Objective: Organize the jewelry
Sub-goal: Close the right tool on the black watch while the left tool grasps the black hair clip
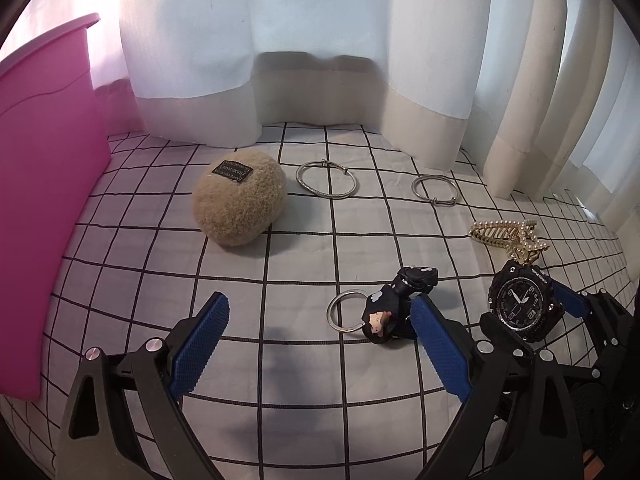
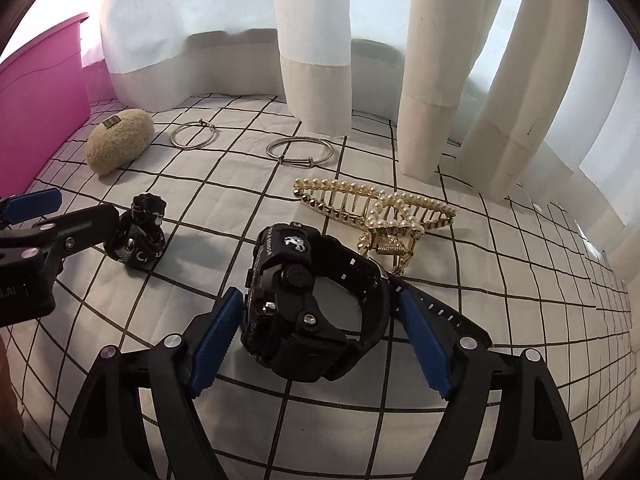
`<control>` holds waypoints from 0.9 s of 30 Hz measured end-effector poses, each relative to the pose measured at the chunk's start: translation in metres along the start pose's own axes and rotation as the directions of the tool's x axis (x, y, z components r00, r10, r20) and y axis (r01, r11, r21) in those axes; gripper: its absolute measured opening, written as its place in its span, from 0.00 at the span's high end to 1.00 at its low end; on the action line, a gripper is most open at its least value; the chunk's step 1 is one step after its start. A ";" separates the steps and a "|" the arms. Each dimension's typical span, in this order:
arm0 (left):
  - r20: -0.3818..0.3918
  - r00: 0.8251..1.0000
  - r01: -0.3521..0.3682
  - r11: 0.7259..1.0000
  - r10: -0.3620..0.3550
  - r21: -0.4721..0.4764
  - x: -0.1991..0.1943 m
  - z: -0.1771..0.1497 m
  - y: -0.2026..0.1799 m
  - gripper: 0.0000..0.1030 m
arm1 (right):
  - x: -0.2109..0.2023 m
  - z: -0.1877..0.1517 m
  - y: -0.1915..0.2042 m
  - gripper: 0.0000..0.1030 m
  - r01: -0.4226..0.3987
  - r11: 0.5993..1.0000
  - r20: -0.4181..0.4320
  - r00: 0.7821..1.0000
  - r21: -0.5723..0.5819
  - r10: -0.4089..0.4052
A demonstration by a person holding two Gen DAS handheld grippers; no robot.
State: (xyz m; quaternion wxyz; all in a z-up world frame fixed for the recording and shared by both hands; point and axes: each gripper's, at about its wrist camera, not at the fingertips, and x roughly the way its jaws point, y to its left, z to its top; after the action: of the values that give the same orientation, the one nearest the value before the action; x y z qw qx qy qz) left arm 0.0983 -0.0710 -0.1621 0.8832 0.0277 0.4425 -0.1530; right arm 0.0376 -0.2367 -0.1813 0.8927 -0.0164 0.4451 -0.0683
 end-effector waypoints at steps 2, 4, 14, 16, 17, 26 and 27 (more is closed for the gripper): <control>0.003 1.000 0.016 1.000 -0.016 -0.002 -0.001 0.000 -0.002 0.12 | 0.002 0.000 -0.008 0.26 -0.029 0.999 -0.003 1.000 0.032 0.029; -0.008 1.000 0.025 1.000 -0.025 0.005 0.002 0.000 -0.006 0.12 | 0.003 0.000 -0.012 0.26 -0.039 0.998 -0.007 0.999 0.049 0.039; -0.093 0.995 0.031 0.999 -0.031 0.008 0.031 -0.001 -0.022 0.12 | 0.012 0.013 -0.020 0.25 -0.033 0.997 -0.025 0.999 0.075 0.035; -0.087 0.996 0.018 1.000 -0.017 0.015 0.032 -0.001 -0.022 0.12 | 0.015 0.015 -0.020 0.24 -0.028 0.996 -0.026 0.999 0.082 0.031; -0.085 0.996 0.016 1.000 -0.014 0.016 0.032 0.000 -0.022 0.12 | 0.016 0.016 -0.020 0.23 -0.026 0.996 -0.027 0.999 0.086 0.028; -0.051 0.996 -0.065 0.996 0.069 0.068 0.035 -0.002 -0.026 0.25 | 0.019 0.016 -0.025 0.24 -0.058 0.989 0.011 0.998 0.140 0.057; -0.046 0.997 -0.059 0.996 0.063 0.068 0.033 -0.002 -0.026 0.28 | 0.019 0.016 -0.026 0.28 -0.072 0.987 0.012 0.997 0.143 0.072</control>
State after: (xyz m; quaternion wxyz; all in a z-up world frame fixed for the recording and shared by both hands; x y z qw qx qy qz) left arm 0.1076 -0.1035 -0.1877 0.8751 0.0742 0.4574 -0.1398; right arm 0.0590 -0.2652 -0.1847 0.8949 0.0638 0.4364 -0.0678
